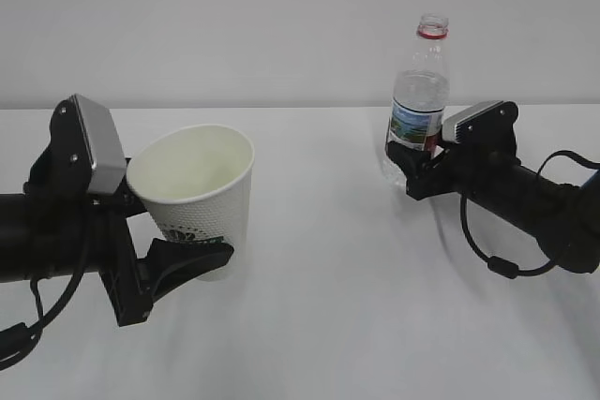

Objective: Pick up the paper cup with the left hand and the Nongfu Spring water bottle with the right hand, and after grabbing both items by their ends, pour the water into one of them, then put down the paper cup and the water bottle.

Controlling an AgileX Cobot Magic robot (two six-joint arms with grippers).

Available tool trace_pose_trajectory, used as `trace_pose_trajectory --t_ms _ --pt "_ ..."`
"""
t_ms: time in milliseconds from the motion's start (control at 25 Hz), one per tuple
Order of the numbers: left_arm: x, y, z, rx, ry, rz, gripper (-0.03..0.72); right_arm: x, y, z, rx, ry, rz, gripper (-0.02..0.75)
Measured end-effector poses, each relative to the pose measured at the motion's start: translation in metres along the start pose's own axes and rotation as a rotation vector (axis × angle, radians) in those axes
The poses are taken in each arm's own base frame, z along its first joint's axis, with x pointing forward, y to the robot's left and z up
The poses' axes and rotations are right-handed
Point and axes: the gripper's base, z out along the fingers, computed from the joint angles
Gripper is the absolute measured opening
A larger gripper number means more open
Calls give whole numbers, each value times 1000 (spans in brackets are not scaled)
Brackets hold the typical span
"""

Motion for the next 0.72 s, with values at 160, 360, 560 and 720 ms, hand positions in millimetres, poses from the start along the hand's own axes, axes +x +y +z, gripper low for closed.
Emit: trace_pose_trajectory --t_ms 160,360,560,720 --pt "0 0 0 0 0 0 566 0 1 0 -6 0 -3 561" --pt "0 0 0 0 0 0 566 0 1 0 -9 0 41 661" --pt "0 0 0 -1 2 0 564 -1 -4 11 -11 -26 38 671" --pt "0 0 0 -1 2 0 562 7 -7 21 -13 -34 59 672"
